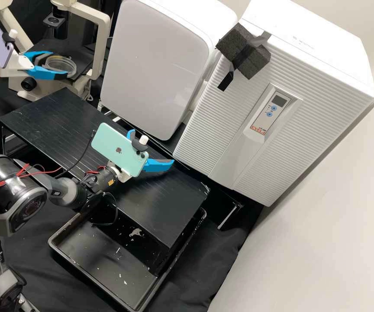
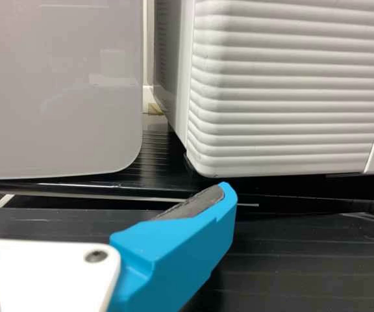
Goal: Place the petri dish on the bench
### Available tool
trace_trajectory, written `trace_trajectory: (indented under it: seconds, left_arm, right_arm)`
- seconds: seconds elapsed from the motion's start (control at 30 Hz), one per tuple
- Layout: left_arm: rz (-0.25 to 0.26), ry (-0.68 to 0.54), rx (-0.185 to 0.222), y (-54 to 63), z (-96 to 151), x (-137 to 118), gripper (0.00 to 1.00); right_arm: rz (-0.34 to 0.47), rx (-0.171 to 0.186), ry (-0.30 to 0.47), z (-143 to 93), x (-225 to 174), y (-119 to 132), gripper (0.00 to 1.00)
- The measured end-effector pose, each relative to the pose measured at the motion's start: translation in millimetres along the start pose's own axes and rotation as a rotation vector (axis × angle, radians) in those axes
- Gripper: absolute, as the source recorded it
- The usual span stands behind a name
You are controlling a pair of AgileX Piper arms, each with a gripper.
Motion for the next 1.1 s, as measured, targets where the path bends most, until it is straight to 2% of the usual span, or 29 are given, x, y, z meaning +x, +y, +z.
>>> trace_trajectory:
  seconds: [0.23,0.3,0.4,0.5,0.57,0.63,0.7,0.77,0.93,1.1]
  left_arm:
    - [-0.044,-0.215,0.125,-7.1,54,-13,0.0]
    - [-0.039,-0.266,0.144,-4.8,65,-18,0.0]
    - [-0.016,-0.322,0.123,1.3,78,-24,0.0]
    - [0.012,-0.393,0.078,7.4,93,-30,0.0]
    - [0.014,-0.455,0.069,6.5,105,-33,0.0]
    - [0.004,-0.507,0.079,3.6,116,-36,0.0]
    - [-0.02,-0.568,0.116,-2.0,128,-38,0.0]
    - [-0.037,-0.606,0.135,-6.9,137,-35,0.0]
    - [-0.065,-0.642,0.142,-15.8,151,-22,0.0]
    - [-0.13,-0.624,0.159,-29.2,158,-5,0.0]
  right_arm:
    - [0.0,0.0,0.0,0,0,0,1.0]
    - [0.0,0.0,0.0,0,0,0,1.0]
    - [0.0,0.0,0.0,0,0,0,1.0]
    - [0.0,0.0,0.0,0,0,0,1.0]
    - [0.0,0.0,0.0,0,0,0,1.0]
    - [0.0,0.0,0.0,0,0,0,1.0]
    - [0.0,0.0,0.0,0,0,0,1.0]
    - [0.0,0.0,0.0,0,0,0,1.0]
    - [0.0,0.0,0.0,0,0,0,1.0]
    - [0.0,0.0,0.0,0,0,0,1.0]
